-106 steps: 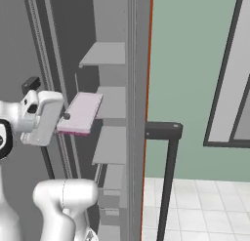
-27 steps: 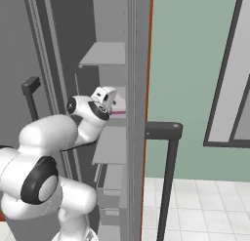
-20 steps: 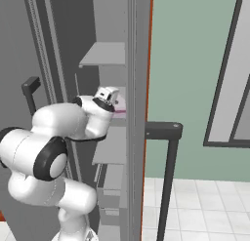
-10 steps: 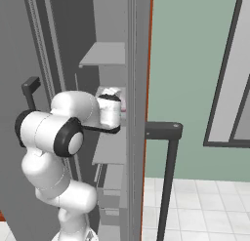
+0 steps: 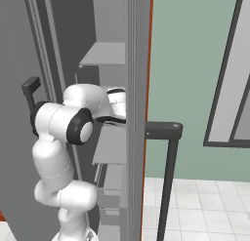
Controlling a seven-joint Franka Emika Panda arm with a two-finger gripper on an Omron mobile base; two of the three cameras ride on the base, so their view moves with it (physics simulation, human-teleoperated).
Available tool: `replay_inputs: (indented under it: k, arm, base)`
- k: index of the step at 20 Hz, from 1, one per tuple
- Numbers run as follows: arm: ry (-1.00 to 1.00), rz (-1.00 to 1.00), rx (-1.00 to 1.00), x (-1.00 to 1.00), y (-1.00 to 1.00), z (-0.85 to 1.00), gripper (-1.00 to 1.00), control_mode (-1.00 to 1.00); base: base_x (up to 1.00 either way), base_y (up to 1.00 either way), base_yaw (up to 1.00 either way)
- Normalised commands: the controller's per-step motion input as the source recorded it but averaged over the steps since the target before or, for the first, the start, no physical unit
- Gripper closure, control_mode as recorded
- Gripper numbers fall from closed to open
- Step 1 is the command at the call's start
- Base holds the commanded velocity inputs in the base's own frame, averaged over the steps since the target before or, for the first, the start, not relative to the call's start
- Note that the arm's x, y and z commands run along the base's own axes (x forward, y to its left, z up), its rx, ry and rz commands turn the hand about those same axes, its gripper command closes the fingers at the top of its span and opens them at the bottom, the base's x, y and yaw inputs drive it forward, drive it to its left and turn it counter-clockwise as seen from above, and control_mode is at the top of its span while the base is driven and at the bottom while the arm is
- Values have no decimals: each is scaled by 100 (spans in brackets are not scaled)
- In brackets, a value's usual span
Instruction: The ice cube tray has been filled with water. Take the tray and place it in the freezer to make ice. Close the freezer door after placing the tray.
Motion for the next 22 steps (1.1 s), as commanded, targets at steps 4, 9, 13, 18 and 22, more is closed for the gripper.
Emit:
replay_inputs:
  k: [4, 9, 13, 18, 22]
  arm:
    - [8, 10, 0, 40, 0, -27, 100, -100]
    - [3, 9, 0, 40, 0, -30, 100, -100]
    - [0, 5, 0, 38, 0, -37, 100, -100]
    - [5, 2, -2, 42, 4, -40, 100, -100]
    - [26, 0, -3, 48, 13, -27, 100, -100]
  base:
    - [0, 0, 0]
    - [0, 0, 0]
    - [0, 0, 0]
    - [0, 0, 0]
    - [0, 0, 0]
